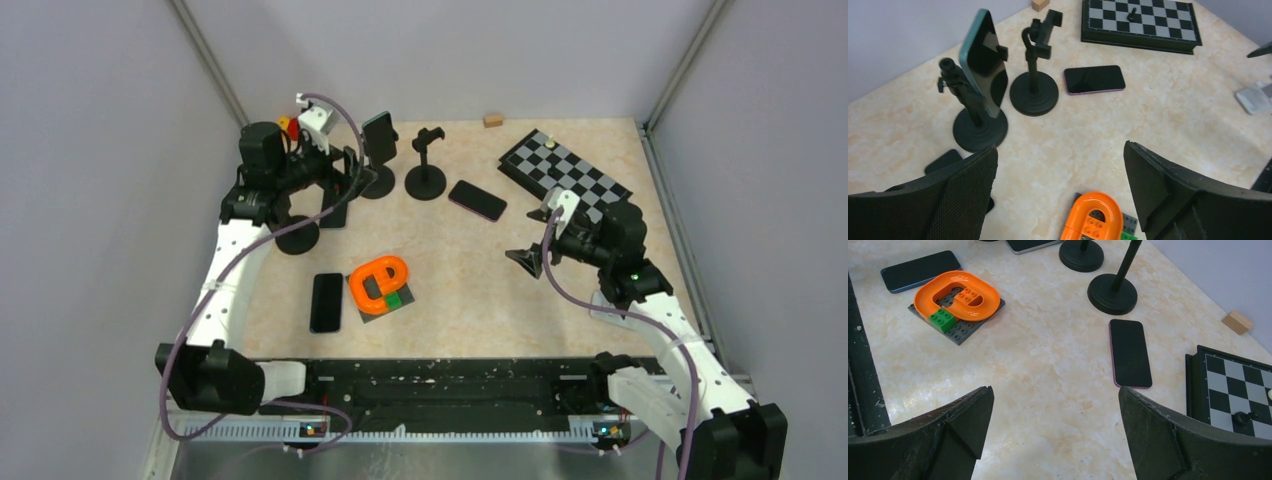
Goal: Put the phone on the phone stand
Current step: Pick up the phone stand at the center of the board.
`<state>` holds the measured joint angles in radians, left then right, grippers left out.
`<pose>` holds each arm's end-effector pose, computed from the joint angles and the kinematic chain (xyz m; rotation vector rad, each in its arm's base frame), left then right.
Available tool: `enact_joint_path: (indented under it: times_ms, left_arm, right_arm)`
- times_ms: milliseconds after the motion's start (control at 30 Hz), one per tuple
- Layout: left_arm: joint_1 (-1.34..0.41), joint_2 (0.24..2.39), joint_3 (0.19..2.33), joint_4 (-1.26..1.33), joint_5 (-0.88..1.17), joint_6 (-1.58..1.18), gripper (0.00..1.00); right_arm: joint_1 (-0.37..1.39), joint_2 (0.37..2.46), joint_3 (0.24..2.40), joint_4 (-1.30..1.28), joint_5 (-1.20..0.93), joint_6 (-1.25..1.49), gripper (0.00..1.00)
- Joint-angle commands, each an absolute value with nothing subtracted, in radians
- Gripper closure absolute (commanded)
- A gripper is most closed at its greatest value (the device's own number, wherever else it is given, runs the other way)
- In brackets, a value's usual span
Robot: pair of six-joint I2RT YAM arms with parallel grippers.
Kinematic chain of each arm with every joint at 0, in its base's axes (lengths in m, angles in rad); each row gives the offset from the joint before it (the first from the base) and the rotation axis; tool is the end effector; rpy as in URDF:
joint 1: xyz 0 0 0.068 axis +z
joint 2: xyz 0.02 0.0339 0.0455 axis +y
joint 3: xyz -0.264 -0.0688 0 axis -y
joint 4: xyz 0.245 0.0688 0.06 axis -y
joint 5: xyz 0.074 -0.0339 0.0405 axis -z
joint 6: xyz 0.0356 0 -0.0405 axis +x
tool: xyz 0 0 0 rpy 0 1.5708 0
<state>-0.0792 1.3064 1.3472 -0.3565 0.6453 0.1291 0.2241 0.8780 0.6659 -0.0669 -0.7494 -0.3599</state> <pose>0.2881 -0.0443 0.4065 0.6238 1.7518 -0.5713 0.1893 0.0680 0.2962 -0.9937 1.5162 0.5931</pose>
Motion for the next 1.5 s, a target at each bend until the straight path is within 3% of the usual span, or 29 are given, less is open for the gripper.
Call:
enact_joint_path:
  times_ms: [0, 400, 667, 933, 1200, 1333, 1467]
  left_arm:
    - [-0.075, 1.182, 1.244, -0.332, 0.686, 0.059, 0.01]
    - [-0.077, 0.927, 1.103, -0.55, 0.638, 0.206, 0.01]
    - [-0.077, 0.893, 1.031, -0.519, 0.566, 0.245, 0.01]
    - [-0.077, 0.946, 1.018, -0.426, 0.421, 0.214, 0.01]
    - [-0.077, 1.032, 0.993, -0.325, 0.452, 0.211, 0.04]
    - [-0.088, 1.091, 1.005, -0.279, 0.583, 0.231, 0.09]
    - [-0.172, 1.149, 1.033, -0.225, 0.51, 0.254, 0.11]
  right_arm:
    - [0.213, 0.889, 0.715, -0.094, -0.751, -0.341, 0.02]
    - [0.208, 0.848, 0.73, -0.124, -0.617, -0.357, 0.02]
    - [0.138, 0.901, 0.761, -0.161, -0.578, -0.353, 0.02]
    - [0.138, 0.932, 0.77, -0.189, -0.533, -0.4, 0.02]
    - [0.138, 0.923, 0.77, -0.199, -0.526, -0.42, 0.02]
    - [0.138, 0.91, 0.764, -0.192, -0.523, -0.423, 0.02]
    - [0.139, 0.921, 0.764, -0.195, -0.522, -0.425, 0.02]
